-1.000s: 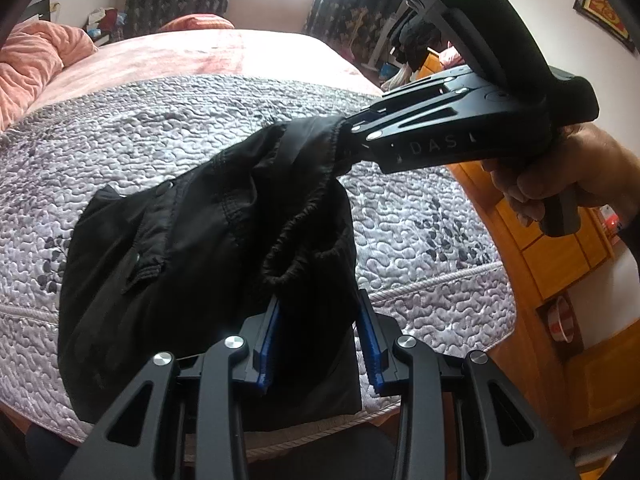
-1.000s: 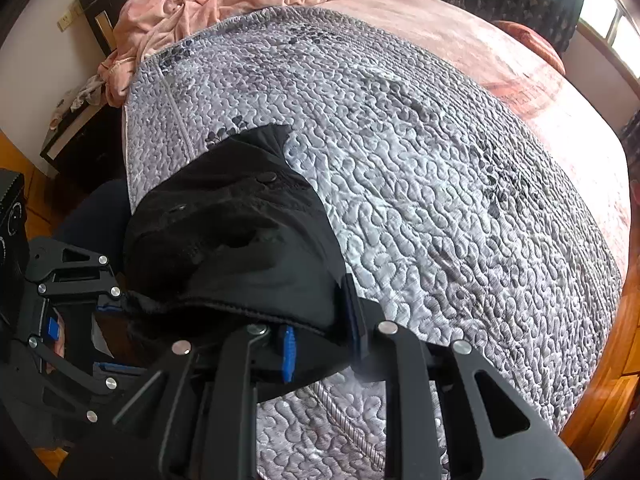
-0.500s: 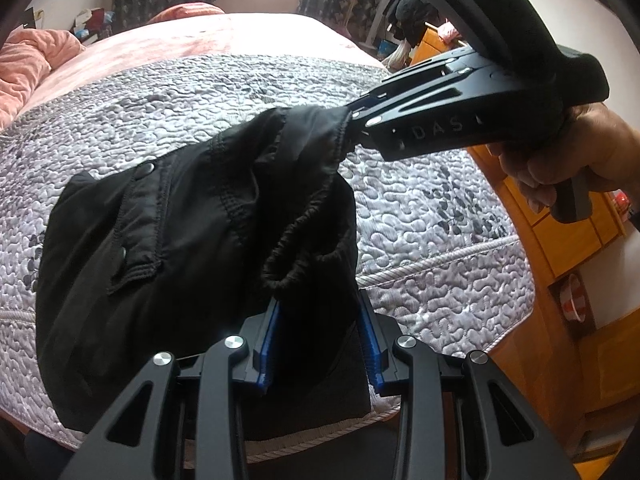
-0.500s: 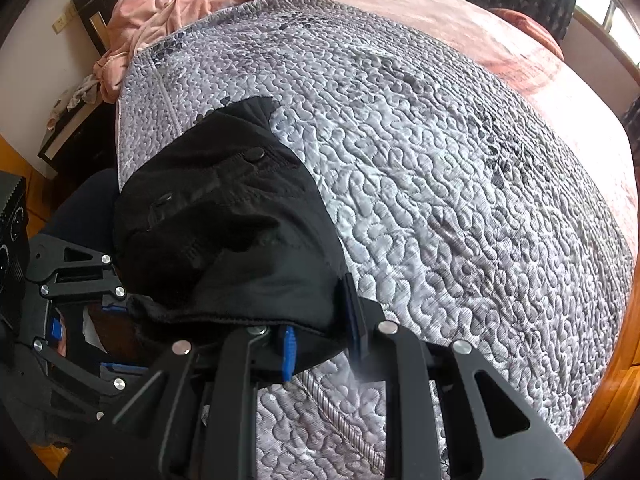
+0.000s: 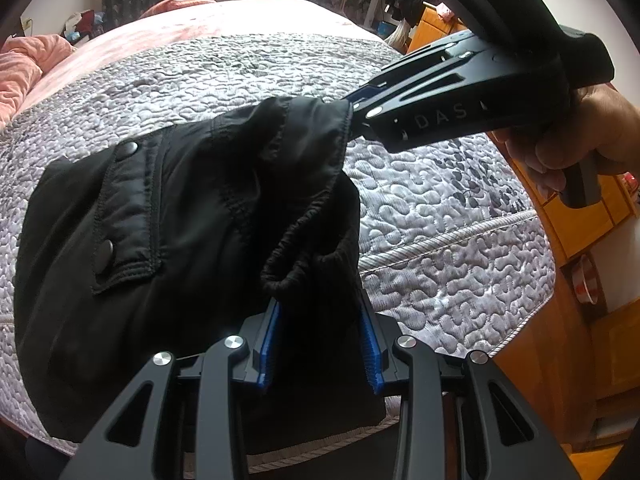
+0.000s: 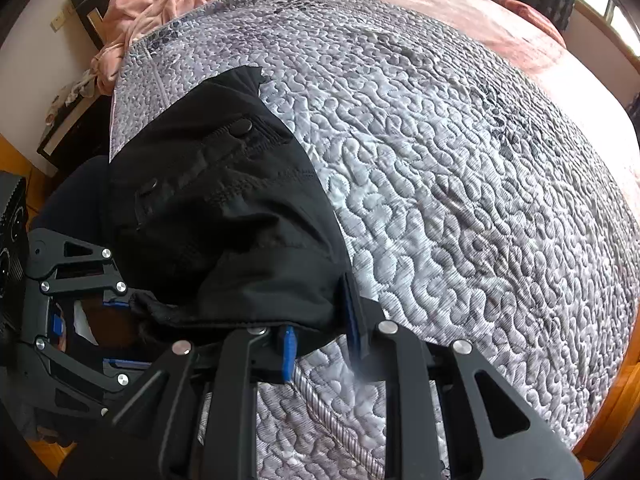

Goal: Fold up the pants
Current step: 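Fold the held end over the pants with both grippers and open them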

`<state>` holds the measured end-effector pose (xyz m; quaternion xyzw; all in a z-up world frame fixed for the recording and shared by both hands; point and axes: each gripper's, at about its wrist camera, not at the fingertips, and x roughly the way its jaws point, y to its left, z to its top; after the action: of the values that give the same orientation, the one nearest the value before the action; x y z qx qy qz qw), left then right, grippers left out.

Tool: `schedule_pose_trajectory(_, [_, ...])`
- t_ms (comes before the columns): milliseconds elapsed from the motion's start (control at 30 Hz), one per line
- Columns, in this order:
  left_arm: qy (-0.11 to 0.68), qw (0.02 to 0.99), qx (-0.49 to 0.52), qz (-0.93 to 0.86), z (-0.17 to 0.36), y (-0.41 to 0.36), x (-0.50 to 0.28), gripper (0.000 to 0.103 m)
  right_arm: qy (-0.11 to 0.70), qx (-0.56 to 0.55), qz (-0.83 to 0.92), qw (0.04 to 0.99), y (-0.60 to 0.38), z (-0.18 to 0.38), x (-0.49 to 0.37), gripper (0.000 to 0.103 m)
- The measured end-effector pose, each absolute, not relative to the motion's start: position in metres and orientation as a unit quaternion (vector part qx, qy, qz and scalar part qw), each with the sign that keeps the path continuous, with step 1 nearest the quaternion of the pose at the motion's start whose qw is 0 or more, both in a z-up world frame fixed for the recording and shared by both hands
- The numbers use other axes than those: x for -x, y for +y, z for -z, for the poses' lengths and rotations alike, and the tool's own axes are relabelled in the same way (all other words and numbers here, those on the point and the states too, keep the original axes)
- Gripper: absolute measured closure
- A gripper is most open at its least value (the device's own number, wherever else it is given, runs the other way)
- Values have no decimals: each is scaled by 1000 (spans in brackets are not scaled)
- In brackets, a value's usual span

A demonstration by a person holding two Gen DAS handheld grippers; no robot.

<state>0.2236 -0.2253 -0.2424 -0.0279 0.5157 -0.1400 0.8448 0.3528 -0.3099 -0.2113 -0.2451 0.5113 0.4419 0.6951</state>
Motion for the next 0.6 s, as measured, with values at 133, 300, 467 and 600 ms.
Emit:
schedule_pose_trajectory(133, [518, 844, 22, 137, 247, -229, -225, 68, 512, 244, -439, 697, -313, 218, -353, 84])
schedule_pose_trajectory(300, [520, 844, 11, 133, 253, -234, -225, 68, 512, 252, -428, 700, -314, 225, -351, 82])
schedule_pose_trajectory(467, [520, 844, -3, 129, 257, -238, -223, 67, 510, 268, -411, 706, -313, 230, -345, 81])
schedule_pose_trajectory(600, [519, 845, -13, 132, 259, -240, -221, 65, 510, 279, -394, 712, -310, 230, -340, 79])
